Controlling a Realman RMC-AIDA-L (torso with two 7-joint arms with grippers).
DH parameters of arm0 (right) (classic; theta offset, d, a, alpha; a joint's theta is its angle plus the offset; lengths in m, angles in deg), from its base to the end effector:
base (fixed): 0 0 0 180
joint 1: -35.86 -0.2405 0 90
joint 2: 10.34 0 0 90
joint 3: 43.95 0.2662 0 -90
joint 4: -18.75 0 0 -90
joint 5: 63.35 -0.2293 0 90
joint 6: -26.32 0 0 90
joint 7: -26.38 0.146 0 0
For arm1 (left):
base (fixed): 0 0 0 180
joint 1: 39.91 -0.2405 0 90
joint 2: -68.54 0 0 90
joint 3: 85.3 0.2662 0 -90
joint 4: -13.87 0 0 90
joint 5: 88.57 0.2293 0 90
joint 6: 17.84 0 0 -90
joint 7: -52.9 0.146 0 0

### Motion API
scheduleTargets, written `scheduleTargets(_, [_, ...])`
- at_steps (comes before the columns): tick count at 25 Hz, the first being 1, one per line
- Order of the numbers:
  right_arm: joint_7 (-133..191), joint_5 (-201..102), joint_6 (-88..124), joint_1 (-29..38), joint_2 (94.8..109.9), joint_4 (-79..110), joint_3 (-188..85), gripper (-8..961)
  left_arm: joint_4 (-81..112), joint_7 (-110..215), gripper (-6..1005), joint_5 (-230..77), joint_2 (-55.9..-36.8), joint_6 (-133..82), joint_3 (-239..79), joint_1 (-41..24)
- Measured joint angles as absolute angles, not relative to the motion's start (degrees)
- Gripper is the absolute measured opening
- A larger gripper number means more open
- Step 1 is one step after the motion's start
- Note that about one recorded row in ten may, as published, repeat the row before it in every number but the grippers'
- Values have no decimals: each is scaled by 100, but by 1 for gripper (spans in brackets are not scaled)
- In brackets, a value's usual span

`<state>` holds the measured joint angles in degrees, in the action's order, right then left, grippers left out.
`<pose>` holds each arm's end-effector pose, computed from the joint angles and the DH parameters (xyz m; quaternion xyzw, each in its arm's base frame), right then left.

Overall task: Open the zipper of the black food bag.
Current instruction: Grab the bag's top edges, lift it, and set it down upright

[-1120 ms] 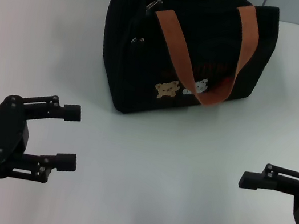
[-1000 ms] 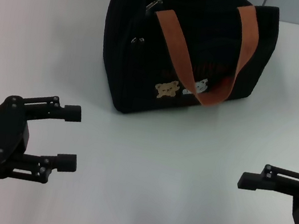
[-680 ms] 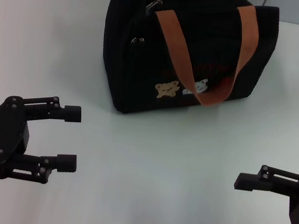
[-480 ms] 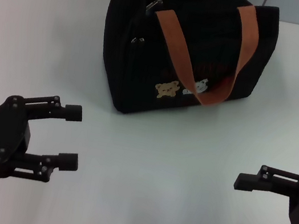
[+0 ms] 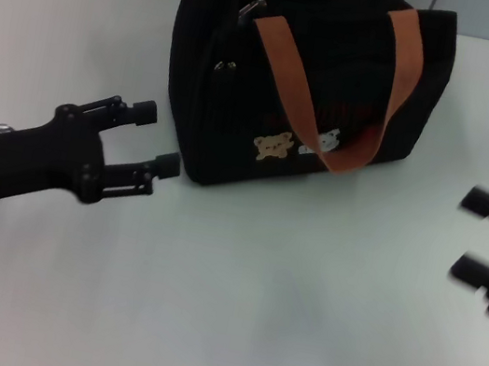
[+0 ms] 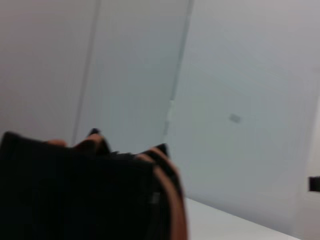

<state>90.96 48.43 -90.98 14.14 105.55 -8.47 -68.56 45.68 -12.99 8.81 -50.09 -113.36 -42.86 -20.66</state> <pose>0.3074 0.2545 0.0322 -0.8826 0.1586 0.4343 0.0848 -0.3121 0.2914 -0.0016 -0.8950 -0.1985 -0.3582 0.1766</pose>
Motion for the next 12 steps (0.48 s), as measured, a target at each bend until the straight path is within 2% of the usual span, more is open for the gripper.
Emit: scheduleTargets(12, [9066,4835,-9004,1666,10558,-667,-5821,816,2973,12,829,86,-5059,-9580,-4294,-1320])
